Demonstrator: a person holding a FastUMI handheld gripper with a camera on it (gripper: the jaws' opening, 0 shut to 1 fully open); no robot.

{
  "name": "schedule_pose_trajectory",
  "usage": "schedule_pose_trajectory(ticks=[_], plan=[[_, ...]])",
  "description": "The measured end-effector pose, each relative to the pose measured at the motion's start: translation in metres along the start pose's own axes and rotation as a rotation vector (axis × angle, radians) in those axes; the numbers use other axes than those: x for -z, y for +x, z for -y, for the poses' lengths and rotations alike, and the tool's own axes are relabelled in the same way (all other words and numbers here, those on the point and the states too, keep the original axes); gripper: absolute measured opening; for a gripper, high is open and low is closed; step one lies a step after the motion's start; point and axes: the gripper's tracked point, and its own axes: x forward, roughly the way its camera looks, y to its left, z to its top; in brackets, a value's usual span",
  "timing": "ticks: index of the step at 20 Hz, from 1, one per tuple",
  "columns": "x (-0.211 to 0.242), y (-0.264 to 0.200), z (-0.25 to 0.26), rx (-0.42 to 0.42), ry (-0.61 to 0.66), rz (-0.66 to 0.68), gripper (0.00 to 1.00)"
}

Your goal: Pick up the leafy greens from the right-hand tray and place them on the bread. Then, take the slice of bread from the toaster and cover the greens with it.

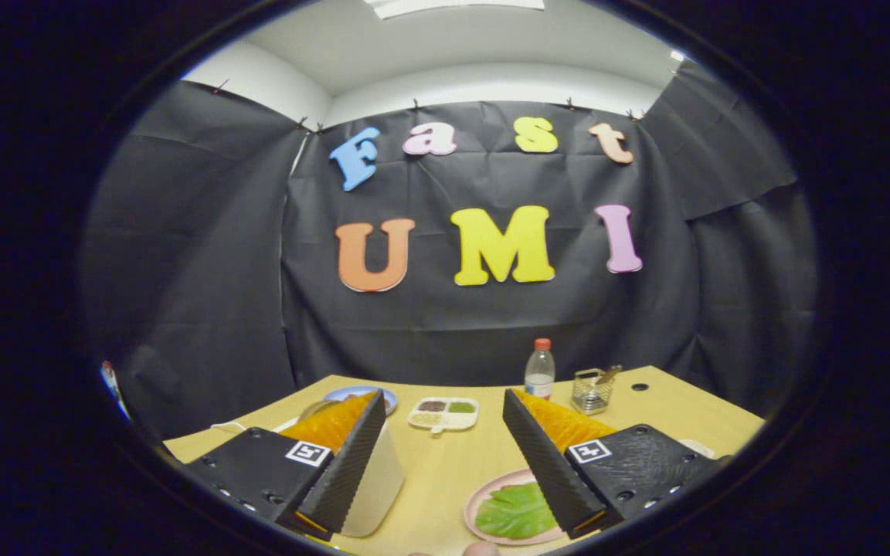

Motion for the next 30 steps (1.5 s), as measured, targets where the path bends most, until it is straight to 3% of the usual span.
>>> schedule_pose_trajectory(ticks=[4, 8, 13, 22, 30], plan=[[0.024, 0.018, -0.063, -0.061, -0.028, -0.067, 0.95], [0.049, 0.041, -0.093, -0.048, -0.055, -0.140, 0.96], [0.076, 0.067, -0.100, -0.025, -0.016, -0.254, 0.64], [0.077, 0.078, -0.096, -0.022, -0.006, -0.263, 0.11], [0.016, 0.055, -0.092, -0.081, 0.061, -0.146, 0.11]])
